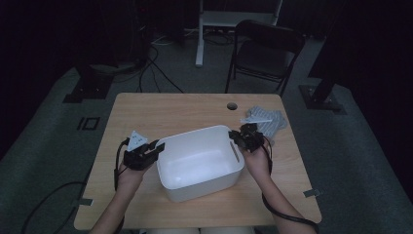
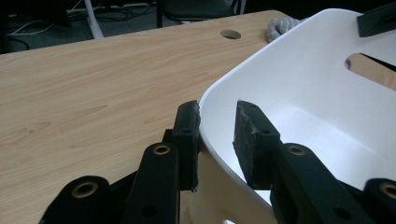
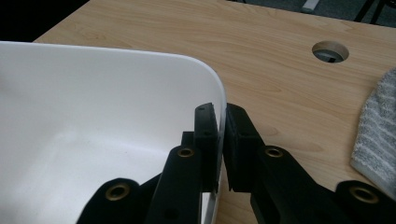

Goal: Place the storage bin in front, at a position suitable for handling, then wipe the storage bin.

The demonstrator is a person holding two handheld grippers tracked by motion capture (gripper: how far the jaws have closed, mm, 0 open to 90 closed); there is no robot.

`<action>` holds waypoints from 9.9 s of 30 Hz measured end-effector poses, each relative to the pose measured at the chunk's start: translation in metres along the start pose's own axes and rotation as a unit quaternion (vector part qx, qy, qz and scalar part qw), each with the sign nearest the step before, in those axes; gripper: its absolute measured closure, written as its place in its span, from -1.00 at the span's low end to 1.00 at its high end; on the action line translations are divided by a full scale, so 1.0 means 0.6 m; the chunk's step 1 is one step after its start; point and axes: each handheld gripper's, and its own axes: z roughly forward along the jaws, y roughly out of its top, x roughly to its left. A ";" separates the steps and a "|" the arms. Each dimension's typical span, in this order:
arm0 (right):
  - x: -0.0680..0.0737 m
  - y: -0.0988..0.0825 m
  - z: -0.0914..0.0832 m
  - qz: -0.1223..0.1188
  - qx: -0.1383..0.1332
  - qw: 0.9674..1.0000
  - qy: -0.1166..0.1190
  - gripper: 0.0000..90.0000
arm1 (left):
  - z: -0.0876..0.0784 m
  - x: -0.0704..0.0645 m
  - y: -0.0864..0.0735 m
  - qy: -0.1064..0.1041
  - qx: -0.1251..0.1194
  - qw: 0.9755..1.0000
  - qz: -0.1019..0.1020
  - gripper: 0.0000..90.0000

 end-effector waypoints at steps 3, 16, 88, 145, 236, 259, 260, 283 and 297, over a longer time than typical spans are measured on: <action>-0.002 0.003 0.003 -0.002 0.000 1.000 0.004 0.90 | -0.003 -0.001 -0.002 -0.004 -0.001 1.000 -0.003 0.56; -0.003 0.019 0.021 -0.012 0.005 1.000 0.001 0.94 | -0.008 -0.003 -0.008 -0.016 -0.007 1.000 -0.003 0.48; -0.086 -0.101 -0.119 0.034 -0.088 0.995 0.030 -0.09 | -0.033 0.063 -0.024 0.011 -0.019 1.000 -0.014 0.79; -0.294 -0.020 0.059 0.024 -0.015 0.997 -0.078 -0.27 | -0.035 0.065 -0.029 0.005 -0.030 0.999 -0.032 0.79; -0.179 -0.067 -0.049 -0.013 -0.012 0.999 -0.050 0.68 | -0.020 0.077 -0.018 -0.024 -0.025 0.999 -0.001 0.79; -0.046 -0.099 -0.151 -0.092 -0.045 0.991 0.086 0.68 | -0.011 0.079 -0.014 -0.027 -0.029 0.999 0.000 0.79; -0.041 -0.100 -0.152 -0.092 -0.046 0.990 0.096 0.68 | -0.010 0.079 -0.014 -0.027 -0.029 0.999 -0.001 0.79; 0.028 -0.112 -0.123 -0.112 -0.033 0.982 0.152 0.68 | -0.009 0.072 -0.016 -0.015 -0.033 0.999 -0.004 0.78; 0.026 -0.120 -0.112 -0.099 -0.036 0.982 0.155 0.72 | -0.011 0.061 -0.016 -0.004 -0.040 0.999 -0.002 0.78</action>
